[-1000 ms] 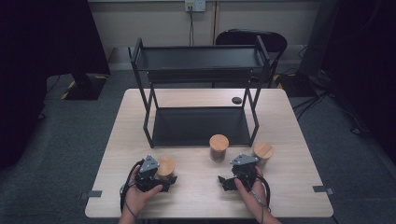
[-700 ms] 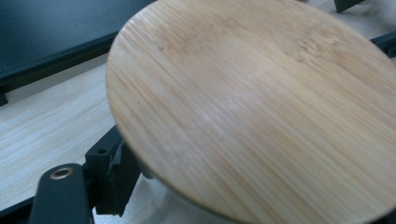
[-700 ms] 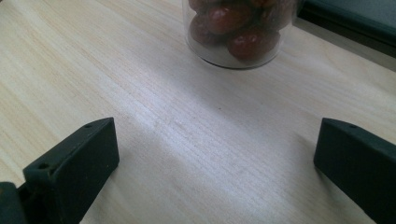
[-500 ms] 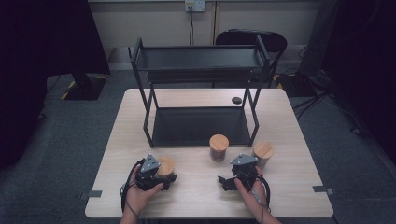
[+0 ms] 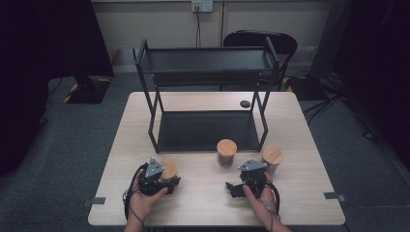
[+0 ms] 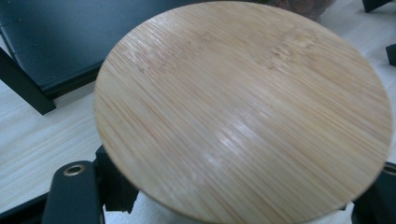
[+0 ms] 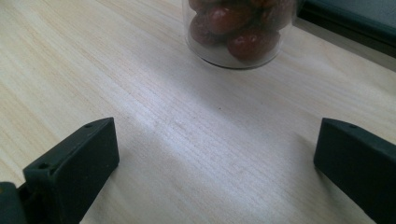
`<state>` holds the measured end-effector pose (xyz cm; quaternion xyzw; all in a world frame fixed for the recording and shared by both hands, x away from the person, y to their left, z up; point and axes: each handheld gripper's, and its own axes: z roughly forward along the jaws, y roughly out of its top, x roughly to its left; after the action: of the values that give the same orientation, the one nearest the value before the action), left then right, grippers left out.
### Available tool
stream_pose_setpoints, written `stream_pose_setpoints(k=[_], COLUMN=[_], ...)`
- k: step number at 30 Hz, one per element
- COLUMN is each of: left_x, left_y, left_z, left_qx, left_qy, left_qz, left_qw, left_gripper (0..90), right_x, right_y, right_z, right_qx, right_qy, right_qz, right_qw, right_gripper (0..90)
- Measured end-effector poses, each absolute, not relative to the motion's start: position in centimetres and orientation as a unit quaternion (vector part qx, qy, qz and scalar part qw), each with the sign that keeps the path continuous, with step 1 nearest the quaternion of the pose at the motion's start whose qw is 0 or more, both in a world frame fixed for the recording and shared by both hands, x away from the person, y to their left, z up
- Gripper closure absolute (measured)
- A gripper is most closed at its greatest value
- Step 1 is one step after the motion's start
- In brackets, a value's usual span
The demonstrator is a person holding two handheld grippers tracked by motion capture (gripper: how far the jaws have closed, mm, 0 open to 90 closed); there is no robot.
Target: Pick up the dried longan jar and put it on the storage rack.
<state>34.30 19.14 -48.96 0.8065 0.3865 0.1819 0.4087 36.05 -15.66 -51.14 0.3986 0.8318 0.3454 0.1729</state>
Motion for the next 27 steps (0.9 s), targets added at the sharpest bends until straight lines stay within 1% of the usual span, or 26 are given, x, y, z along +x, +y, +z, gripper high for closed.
stream_pose_setpoints(k=[27], left_x=[36.1], left_y=[18.5], left_z=[-48.2], left_qx=[0.798], left_qy=[0.4], left_qz=[0.19], left_qw=[0.409], left_gripper=[26.1], right_x=[36.1], right_y=[-15.7], right_z=[-51.1], right_qx=[0.399], right_qy=[0.832], right_qz=[0.345], right_qw=[0.173], right_gripper=[0.0])
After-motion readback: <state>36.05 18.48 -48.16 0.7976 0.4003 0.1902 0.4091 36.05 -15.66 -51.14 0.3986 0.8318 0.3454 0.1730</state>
